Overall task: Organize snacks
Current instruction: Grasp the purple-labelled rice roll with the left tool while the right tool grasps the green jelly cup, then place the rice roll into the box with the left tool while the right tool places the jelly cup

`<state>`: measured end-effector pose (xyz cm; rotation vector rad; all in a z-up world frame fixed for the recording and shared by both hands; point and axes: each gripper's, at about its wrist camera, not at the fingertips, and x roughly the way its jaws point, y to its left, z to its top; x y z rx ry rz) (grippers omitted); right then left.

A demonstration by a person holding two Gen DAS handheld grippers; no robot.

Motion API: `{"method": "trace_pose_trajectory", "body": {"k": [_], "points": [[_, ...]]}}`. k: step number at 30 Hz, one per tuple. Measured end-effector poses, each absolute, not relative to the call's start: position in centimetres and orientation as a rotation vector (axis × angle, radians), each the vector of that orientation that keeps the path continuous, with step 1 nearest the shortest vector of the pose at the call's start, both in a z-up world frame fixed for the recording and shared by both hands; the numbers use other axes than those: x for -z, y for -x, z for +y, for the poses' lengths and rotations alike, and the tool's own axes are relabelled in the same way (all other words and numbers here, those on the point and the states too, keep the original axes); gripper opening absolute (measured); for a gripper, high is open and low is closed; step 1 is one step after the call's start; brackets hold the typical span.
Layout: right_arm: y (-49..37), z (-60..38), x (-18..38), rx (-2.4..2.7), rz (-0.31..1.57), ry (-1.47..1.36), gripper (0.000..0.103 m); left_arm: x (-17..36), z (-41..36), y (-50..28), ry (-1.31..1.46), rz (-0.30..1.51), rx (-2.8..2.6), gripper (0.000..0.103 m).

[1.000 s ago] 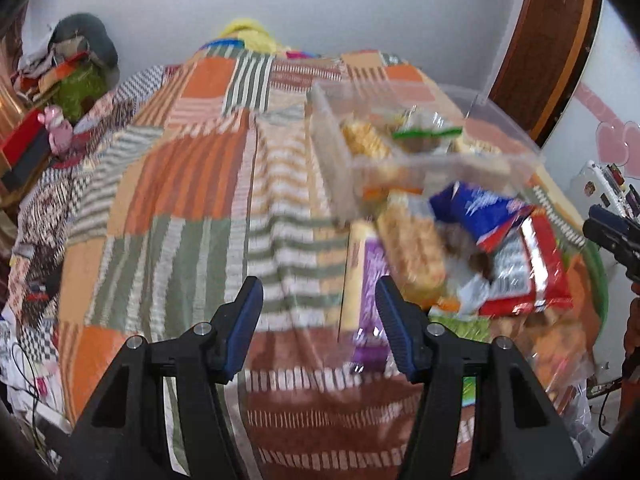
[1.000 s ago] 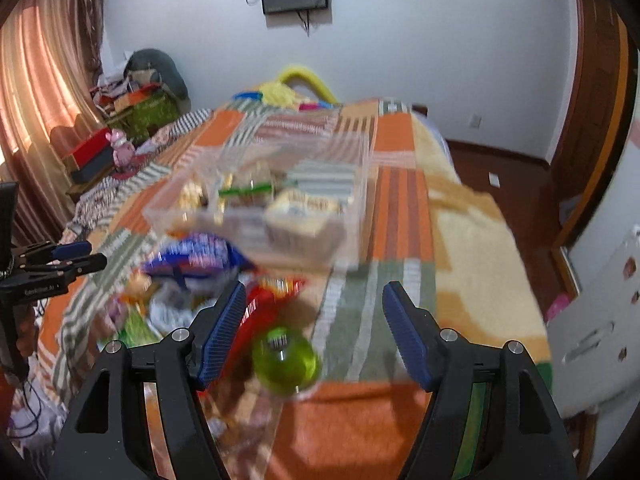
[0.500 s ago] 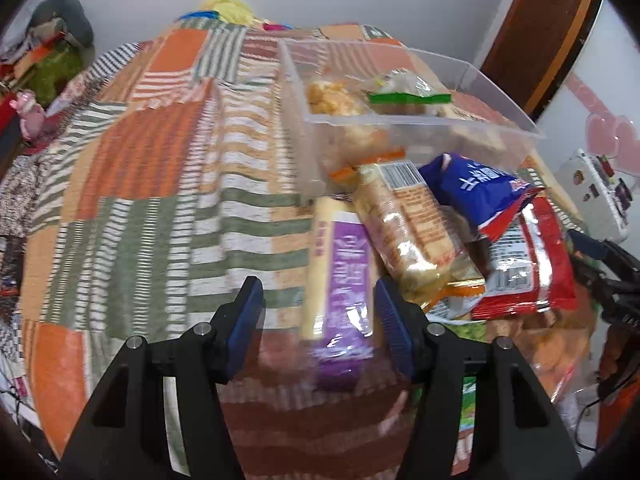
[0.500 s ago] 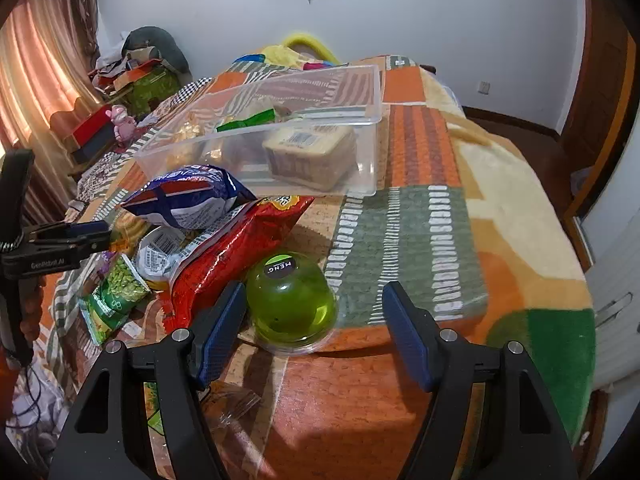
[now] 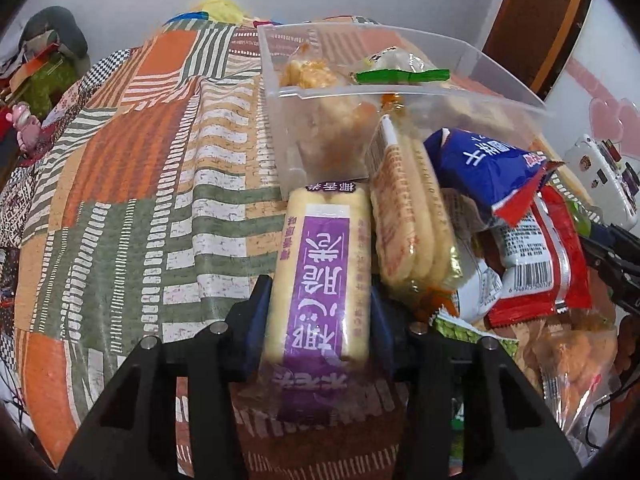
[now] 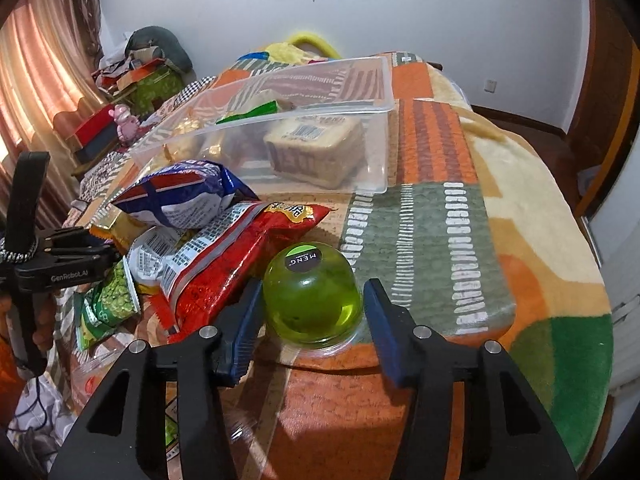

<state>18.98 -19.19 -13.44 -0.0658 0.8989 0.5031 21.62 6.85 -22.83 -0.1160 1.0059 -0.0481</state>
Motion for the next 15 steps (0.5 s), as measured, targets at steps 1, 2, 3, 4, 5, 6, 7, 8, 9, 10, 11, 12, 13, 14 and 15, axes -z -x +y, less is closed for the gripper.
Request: {"method": "trace_pose_trajectory", "body": {"k": [1,2,3,4,5,6,7,8,9,10,11,12,13,14,15], "points": [[-18.9,-19.3,13.3,-0.503,0.891,0.068,0.045,22.7,6.8,-21.4,0.116,1.004,0.048,0.046],[-18.8,-19.3,13.2,-0.5,0.884,0.071,0.044,22.6,6.8,-21.1,0.119,1.001,0.049,0.045],[-18.6,-19.5,13.0,-0.498,0.881,0.073,0.044,22.4,6.8,-20.6,0.121,0.994,0.043,0.045],[-18.7,-19.5,12.9,-0.499,0.881,0.072,0.044,22.1,6.9,-20.3,0.121,0.985,0.032,0.045],[-18.8,-19.5,12.9,-0.5,0.88,0.07,0.044,21.8,7.0,-20.1,0.125,0.979,0.027,0.044],[-18.8,-19.7,12.7,-0.497,0.876,0.067,0.044,21.5,7.2,-19.8,0.129,0.974,0.024,0.044],[-18.7,-19.8,12.6,-0.494,0.869,0.067,0.044,21.2,7.4,-19.5,0.132,0.968,0.02,0.044],[-18.6,-19.8,12.4,-0.494,0.863,0.07,0.043,20.7,7.6,-19.2,0.132,0.959,0.015,0.044],[-18.4,-20.1,12.1,-0.49,0.851,0.069,0.043,20.4,7.7,-18.9,0.129,0.951,0.009,0.044],[-18.4,-20.0,11.9,-0.489,0.843,0.068,0.043,19.9,7.8,-18.6,0.122,0.94,0.001,0.044],[-18.4,-20.1,11.6,-0.488,0.834,0.066,0.043,19.4,7.9,-18.1,0.117,0.93,-0.004,0.044],[-18.3,-20.3,11.3,-0.487,0.826,0.062,0.043,19.0,7.9,-17.9,0.114,0.921,-0.01,0.044],[-18.3,-20.3,11.0,-0.483,0.817,0.059,0.043,18.6,8.0,-17.7,0.114,0.912,-0.016,0.044],[-18.3,-20.4,10.7,-0.48,0.809,0.057,0.043,18.1,8.2,-17.4,0.115,0.901,-0.02,0.044],[-18.3,-20.4,10.4,-0.478,0.801,0.055,0.043,17.6,8.3,-17.2,0.119,0.889,-0.023,0.044]]}}
